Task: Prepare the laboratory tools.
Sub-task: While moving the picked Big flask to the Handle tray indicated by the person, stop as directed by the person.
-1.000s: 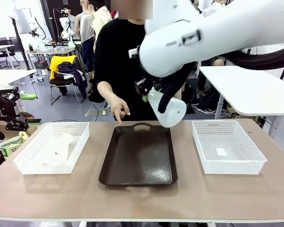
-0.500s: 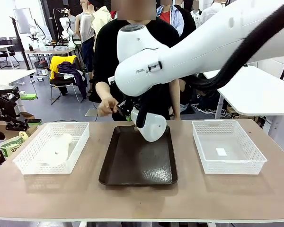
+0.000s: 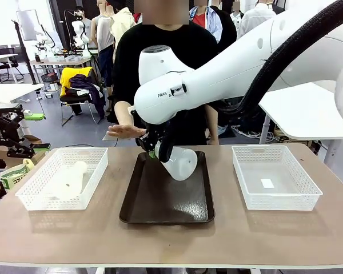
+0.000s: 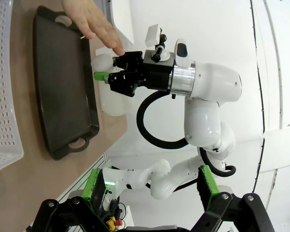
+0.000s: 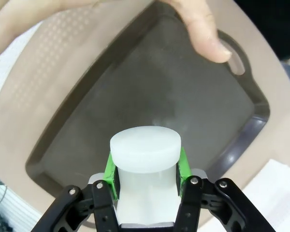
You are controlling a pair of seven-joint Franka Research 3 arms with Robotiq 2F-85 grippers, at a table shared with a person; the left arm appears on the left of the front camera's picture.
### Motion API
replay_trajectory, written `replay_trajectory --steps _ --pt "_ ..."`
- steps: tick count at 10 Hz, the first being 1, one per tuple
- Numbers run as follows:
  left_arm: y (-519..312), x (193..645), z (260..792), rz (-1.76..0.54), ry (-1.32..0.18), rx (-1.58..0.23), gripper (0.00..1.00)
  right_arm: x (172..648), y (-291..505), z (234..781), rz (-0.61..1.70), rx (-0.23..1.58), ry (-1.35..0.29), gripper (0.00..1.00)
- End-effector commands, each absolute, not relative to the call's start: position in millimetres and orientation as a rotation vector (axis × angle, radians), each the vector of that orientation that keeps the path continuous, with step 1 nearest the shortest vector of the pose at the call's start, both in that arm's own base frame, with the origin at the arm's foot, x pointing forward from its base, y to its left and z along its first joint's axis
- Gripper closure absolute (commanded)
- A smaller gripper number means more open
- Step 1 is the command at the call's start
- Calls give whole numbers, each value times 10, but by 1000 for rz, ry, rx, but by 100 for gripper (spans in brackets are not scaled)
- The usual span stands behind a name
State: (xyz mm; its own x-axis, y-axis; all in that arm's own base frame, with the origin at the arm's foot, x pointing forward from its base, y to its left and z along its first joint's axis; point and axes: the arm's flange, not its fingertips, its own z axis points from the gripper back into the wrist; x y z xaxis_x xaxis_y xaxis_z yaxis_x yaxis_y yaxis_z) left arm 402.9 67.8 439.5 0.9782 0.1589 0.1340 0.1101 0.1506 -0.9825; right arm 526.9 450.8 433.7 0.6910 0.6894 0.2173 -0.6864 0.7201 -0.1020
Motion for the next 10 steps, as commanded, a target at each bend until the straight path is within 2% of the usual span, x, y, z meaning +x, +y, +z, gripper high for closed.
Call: replay_trajectory --steps 1,10 --pt "691 4025 4400 25 -239 -1426 0 5248 4546 4307 779 -11 -254 100" --pt "691 4025 4400 25 -239 -1426 0 5248 4546 4307 779 -11 -254 100"
